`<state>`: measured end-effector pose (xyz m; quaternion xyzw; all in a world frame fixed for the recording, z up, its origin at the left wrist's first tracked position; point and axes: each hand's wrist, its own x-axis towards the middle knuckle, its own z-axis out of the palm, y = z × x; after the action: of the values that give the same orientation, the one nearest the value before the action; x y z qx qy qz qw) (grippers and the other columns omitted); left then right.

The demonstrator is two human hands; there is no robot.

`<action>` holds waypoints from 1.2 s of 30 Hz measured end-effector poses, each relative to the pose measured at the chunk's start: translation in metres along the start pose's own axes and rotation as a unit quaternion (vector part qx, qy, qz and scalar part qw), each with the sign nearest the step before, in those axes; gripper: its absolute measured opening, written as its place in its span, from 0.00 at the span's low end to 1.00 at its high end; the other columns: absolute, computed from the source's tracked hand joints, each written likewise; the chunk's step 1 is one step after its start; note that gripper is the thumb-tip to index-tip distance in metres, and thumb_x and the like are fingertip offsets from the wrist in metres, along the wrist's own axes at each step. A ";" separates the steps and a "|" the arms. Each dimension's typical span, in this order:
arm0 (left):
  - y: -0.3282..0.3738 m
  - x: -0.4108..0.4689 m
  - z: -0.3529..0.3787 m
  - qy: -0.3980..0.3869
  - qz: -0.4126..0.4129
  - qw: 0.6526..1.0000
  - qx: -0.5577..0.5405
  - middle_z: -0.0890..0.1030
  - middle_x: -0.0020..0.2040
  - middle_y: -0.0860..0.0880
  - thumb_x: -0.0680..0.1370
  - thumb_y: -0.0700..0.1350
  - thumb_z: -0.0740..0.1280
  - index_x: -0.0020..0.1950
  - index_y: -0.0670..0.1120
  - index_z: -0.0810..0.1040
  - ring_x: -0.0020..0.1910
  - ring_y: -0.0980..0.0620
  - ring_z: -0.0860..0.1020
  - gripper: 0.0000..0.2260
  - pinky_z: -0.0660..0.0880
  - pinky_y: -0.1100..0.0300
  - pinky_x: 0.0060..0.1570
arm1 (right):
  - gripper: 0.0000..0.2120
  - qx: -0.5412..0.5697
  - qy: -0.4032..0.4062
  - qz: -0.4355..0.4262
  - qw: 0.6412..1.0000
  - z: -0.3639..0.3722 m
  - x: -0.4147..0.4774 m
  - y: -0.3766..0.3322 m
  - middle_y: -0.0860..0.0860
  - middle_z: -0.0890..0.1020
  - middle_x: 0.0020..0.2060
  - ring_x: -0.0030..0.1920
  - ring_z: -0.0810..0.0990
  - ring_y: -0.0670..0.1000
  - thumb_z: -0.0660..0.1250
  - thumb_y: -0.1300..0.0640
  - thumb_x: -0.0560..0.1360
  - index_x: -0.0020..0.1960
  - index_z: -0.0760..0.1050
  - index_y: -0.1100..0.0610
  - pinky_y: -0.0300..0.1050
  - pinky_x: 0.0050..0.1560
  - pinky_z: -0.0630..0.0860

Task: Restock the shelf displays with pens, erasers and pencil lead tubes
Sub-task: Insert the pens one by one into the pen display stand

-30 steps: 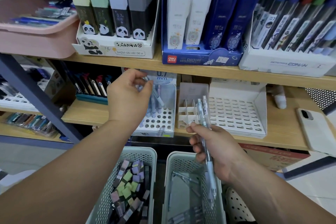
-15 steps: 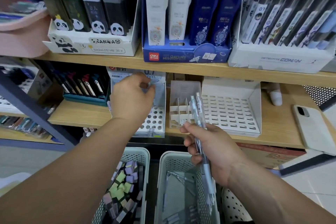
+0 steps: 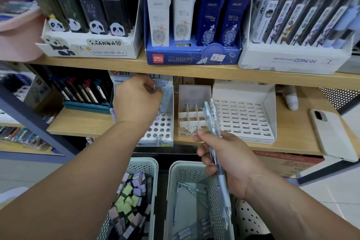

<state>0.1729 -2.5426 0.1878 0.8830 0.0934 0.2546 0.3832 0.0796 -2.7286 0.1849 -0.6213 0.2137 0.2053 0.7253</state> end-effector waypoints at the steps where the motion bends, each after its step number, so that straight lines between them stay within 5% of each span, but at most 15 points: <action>1: 0.000 0.000 0.000 -0.001 -0.003 1.000 -0.001 0.81 0.36 0.55 0.72 0.44 0.72 0.43 0.49 0.84 0.43 0.49 0.81 0.02 0.77 0.58 0.47 | 0.12 0.000 0.000 0.001 1.000 0.000 0.000 0.000 0.52 0.77 0.30 0.26 0.69 0.47 0.70 0.52 0.78 0.53 0.81 0.62 0.37 0.23 0.62; 16: 0.000 0.002 0.001 -0.008 -0.014 1.000 -0.004 0.82 0.35 0.55 0.71 0.43 0.72 0.38 0.54 0.80 0.41 0.49 0.81 0.06 0.79 0.56 0.46 | 0.12 0.004 -0.002 0.007 1.000 -0.002 0.003 0.001 0.52 0.77 0.30 0.27 0.69 0.47 0.71 0.52 0.78 0.52 0.82 0.61 0.38 0.25 0.61; 22: -0.010 -0.002 0.009 -0.024 0.111 0.989 0.098 0.82 0.42 0.49 0.70 0.45 0.71 0.40 0.48 0.83 0.39 0.43 0.80 0.02 0.78 0.52 0.39 | 0.12 0.000 -0.001 0.004 1.000 -0.001 0.002 0.002 0.52 0.77 0.30 0.27 0.69 0.47 0.70 0.52 0.78 0.53 0.81 0.62 0.38 0.25 0.62; 28: -0.012 -0.006 0.009 -0.038 0.199 0.962 0.185 0.79 0.43 0.44 0.67 0.47 0.77 0.44 0.46 0.87 0.37 0.40 0.79 0.08 0.75 0.55 0.33 | 0.13 -0.003 -0.014 0.005 1.000 -0.001 0.003 0.001 0.52 0.77 0.31 0.27 0.69 0.47 0.71 0.52 0.78 0.52 0.82 0.62 0.38 0.25 0.62; 36: -0.015 -0.010 -0.003 -0.090 0.224 0.922 0.303 0.79 0.50 0.41 0.73 0.53 0.71 0.62 0.44 0.82 0.49 0.36 0.77 0.20 0.76 0.49 0.42 | 0.10 0.005 -0.081 0.003 0.997 0.010 0.003 0.002 0.51 0.73 0.30 0.27 0.67 0.47 0.71 0.53 0.78 0.53 0.81 0.60 0.37 0.25 0.61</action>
<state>0.1637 -2.5337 0.1746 0.9739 -0.0689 0.2130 0.0372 0.0812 -2.7185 0.1827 -0.5981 0.1568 0.2562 0.7430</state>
